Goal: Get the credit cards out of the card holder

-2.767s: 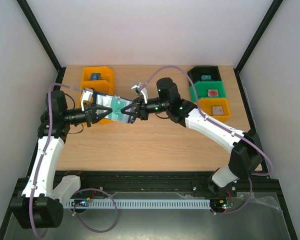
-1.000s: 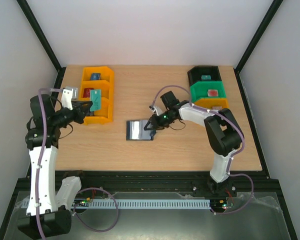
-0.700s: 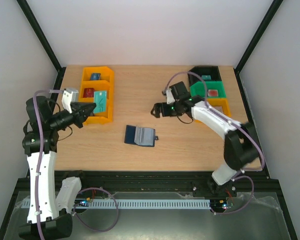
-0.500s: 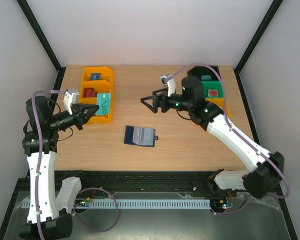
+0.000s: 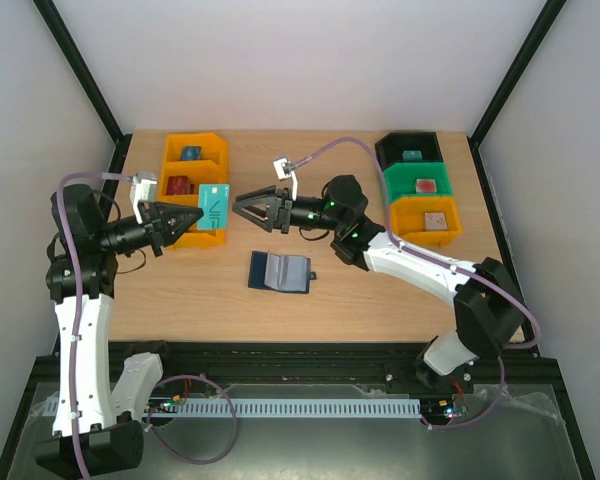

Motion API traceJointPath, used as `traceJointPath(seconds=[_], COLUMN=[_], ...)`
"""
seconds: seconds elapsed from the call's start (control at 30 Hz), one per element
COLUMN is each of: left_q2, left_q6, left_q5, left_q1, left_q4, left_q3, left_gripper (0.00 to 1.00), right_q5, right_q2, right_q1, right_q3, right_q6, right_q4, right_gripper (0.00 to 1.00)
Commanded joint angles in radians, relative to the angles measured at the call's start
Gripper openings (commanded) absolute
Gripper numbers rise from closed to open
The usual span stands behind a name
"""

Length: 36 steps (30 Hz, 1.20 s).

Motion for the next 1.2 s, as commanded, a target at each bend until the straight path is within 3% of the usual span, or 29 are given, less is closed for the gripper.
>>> traceJointPath(seconds=[0.0,0.27,0.43,0.47,0.57,0.6,0.73,0.83,0.97,1.17], left_q2=[0.020,0.025,0.010,0.002,-0.029,-0.043,-0.130,-0.204,-0.285,-0.256], left_q6=[-0.057,-0.061,-0.030,-0.022,0.014,0.031,0.110,0.152,0.176,0.155], left_q5=[0.041,0.030,-0.003,-0.039,-0.175,-0.226,-0.585,-0.810,-0.859,-0.913], left_q1=[0.004,0.004,0.004,0.005,0.004,0.005,0.005,0.011,0.016,0.021], left_q4=[0.063,0.076,0.058,0.050,0.024,0.010,-0.040,-0.046,0.001,0.089], left_q3=[0.016,-0.005,-0.015,-0.020,-0.048,-0.056,-0.100,-0.131,-0.214,-0.343], left_gripper=[0.02,0.02,0.02,0.09,0.94,0.99,0.99,0.99,1.00,1.00], right_q5=[-0.041,-0.052,-0.025,-0.007,0.059,0.097,0.299,0.369,0.432,0.355], right_q2=[0.039,0.124,0.086,0.071,0.010,-0.019,-0.172,-0.322,-0.452,-0.476], right_q1=[0.037,0.065,0.060,0.054,0.022,0.008,-0.112,-0.256,-0.407,-0.606], right_q3=[0.053,0.093,0.071,0.071,0.065,0.061,0.025,-0.035,-0.080,-0.121], right_q6=[0.092,0.135,0.119,0.111,0.064,0.044,0.005,-0.005,-0.070,-0.056], right_q4=[0.195,0.253,0.226,0.188,0.027,-0.039,-0.392,-0.538,-0.681,-0.700], right_gripper=[0.49,0.05,0.02,0.02,0.02,0.02,0.02,0.02,0.02,0.02])
